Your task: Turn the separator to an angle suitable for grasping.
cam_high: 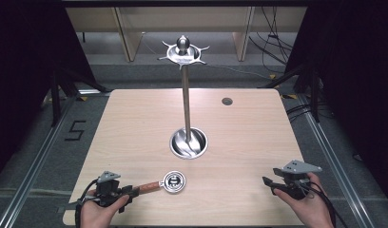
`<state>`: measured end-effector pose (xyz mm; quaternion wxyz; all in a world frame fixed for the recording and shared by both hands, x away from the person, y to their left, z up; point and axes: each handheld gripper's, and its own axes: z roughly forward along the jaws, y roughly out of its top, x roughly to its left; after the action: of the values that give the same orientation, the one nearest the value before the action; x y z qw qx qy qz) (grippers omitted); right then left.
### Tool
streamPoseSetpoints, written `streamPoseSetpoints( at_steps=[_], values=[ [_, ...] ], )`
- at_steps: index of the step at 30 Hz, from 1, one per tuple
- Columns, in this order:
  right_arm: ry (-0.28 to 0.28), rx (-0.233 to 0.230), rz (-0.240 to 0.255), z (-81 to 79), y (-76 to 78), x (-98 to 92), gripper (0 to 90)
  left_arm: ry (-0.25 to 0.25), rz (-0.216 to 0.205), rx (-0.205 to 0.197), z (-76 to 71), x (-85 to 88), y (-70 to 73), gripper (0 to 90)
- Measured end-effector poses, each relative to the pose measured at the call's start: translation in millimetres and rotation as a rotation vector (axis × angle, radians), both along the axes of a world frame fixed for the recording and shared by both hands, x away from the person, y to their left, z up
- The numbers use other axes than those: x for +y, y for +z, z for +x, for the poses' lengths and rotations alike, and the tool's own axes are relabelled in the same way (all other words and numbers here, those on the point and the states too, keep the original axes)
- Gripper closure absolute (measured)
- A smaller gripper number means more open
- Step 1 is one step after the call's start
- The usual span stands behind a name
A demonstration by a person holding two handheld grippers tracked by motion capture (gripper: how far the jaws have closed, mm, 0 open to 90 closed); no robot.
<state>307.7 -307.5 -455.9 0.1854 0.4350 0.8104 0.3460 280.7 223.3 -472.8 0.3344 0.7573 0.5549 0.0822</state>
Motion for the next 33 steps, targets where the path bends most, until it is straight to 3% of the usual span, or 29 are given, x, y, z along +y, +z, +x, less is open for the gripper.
streamPoseSetpoints(
  at_steps=[2,3,4,6,8,10,11,12,13,14,15,17,21,22,24,25,26,28,29,30,31,33],
  values=[
    [-0.008,0.018,0.014,-1.2,0.5,0.9,46.0,-0.006,0.000,0.006,0.2,-0.1,-0.5,63.0],
    [0.008,0.003,0.010,-0.1,1.5,0.8,46.3,-0.008,0.005,0.011,0.2,-0.1,-0.5,65.2],
    [-0.011,0.007,0.011,-2.1,1.2,2.5,46.3,-0.009,0.026,0.015,-0.1,-1.0,-0.2,67.5],
    [0.019,-0.017,-0.007,0.5,1.0,0.4,46.2,-0.014,0.028,0.040,0.0,-2.5,-1.5,72.5],
    [0.002,0.007,0.022,-0.5,0.3,2.7,46.1,-0.041,0.031,0.086,1.0,-1.7,-2.5,80.3],
    [-0.001,0.013,0.001,-0.5,0.7,1.6,46.0,-0.051,0.045,0.103,3.0,-2.5,-2.9,86.1],
    [-0.016,0.013,0.019,-0.5,0.3,2.5,45.9,-0.051,0.045,0.103,3.0,-2.5,-2.9,88.3],
    [-0.016,0.013,0.019,-0.5,0.3,2.5,45.9,-0.052,0.063,0.111,4.3,-3.2,-2.6,88.3],
    [0.016,-0.028,-0.011,2.5,-0.8,-0.8,45.6,-0.050,0.088,0.130,7.9,-4.4,-3.8,88.9],
    [0.006,-0.006,0.008,1.3,-1.3,0.3,45.6,-0.066,0.094,0.147,9.8,-4.1,-4.9,88.9],
    [0.006,-0.006,0.008,1.3,-1.3,0.3,45.6,-0.066,0.094,0.147,9.8,-4.1,-4.9,89.0],
    [0.004,-0.003,0.016,-0.3,-1.0,1.4,45.5,-0.077,0.099,0.189,12.0,-4.4,-10.0,89.0],
    [0.015,-0.004,0.006,1.9,-0.6,0.5,45.3,-0.090,0.116,0.205,14.3,-4.4,-11.8,89.0],
    [0.009,0.023,0.010,1.2,-1.4,2.3,45.2,-0.079,0.114,0.207,18.5,-5.7,-14.3,89.0],
    [0.001,0.027,0.019,0.7,-1.6,3.9,45.1,-0.067,0.142,0.211,23.0,-5.7,-15.6,89.0],
    [0.001,0.027,0.019,0.7,-1.6,3.9,45.1,-0.067,0.142,0.211,23.0,-5.7,-15.6,89.0],
    [0.026,-0.003,-0.002,2.9,-1.9,2.4,45.0,-0.073,0.131,0.220,25.4,-5.2,-17.0,89.0],
    [-0.001,0.022,0.026,-0.6,-0.5,5.7,44.9,-0.065,0.133,0.229,29.5,-3.9,-17.6,89.0],
    [0.027,-0.007,0.003,1.6,-1.3,3.4,44.8,-0.033,0.134,0.222,32.2,-4.2,-18.0,89.1],
    [0.001,0.019,0.018,-0.9,-1.2,5.5,44.8,-0.026,0.135,0.231,33.9,-4.0,-18.2,89.1],
    [0.018,0.002,0.009,1.4,-2.3,3.8,44.8,-0.011,0.124,0.247,35.4,-4.3,-18.1,89.1],
    [0.022,0.002,0.005,1.8,-2.5,3.2,44.8,-0.001,0.126,0.243,38.2,-4.1,-18.7,89.1]
  ],
)
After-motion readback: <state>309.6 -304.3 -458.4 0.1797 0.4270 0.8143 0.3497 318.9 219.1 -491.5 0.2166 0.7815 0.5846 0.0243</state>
